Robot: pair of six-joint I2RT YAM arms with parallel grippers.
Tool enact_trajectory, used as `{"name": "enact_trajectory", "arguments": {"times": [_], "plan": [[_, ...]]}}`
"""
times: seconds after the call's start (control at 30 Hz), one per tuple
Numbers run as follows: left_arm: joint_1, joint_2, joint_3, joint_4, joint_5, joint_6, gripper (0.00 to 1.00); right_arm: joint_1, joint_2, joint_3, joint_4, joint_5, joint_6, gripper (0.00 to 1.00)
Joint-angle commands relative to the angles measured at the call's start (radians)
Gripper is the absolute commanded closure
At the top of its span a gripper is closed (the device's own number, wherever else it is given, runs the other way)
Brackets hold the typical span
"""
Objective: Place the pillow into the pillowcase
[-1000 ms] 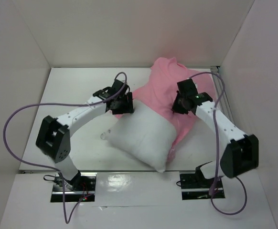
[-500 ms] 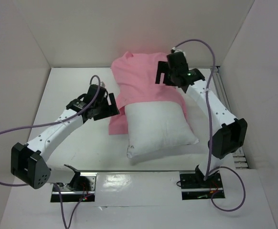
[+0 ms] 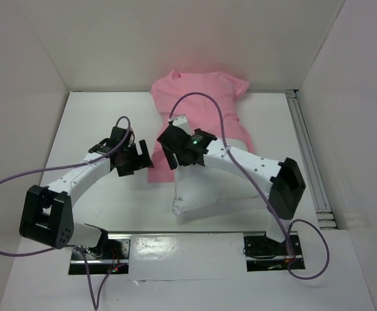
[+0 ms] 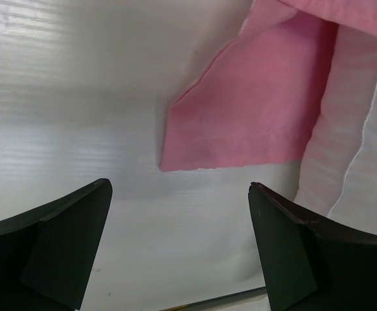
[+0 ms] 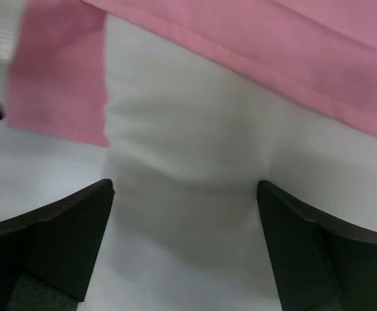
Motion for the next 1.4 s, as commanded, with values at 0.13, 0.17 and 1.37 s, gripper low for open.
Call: {"name": "enact_trajectory", "arguments": {"times": [0.13,0.17,1.37], "plan": [[-0.064,0.071,0.008,0.138,0.009,0.028,0.0,-0.058,0.018,-0.052,0.005,0.026,-0.091,0.94],[-0.075,0.093,0.024,0.138,-0.004,0.028,0.0,-0.073,-0.046,-0.061,0.037,-0.064,-0.117,1.0],[-0.29,-0.273,0.078,0.526,0.526,-0.253,1.0,-0.253,0.001,0.376,0.067,-0.245,-0.302,1.0]]}}
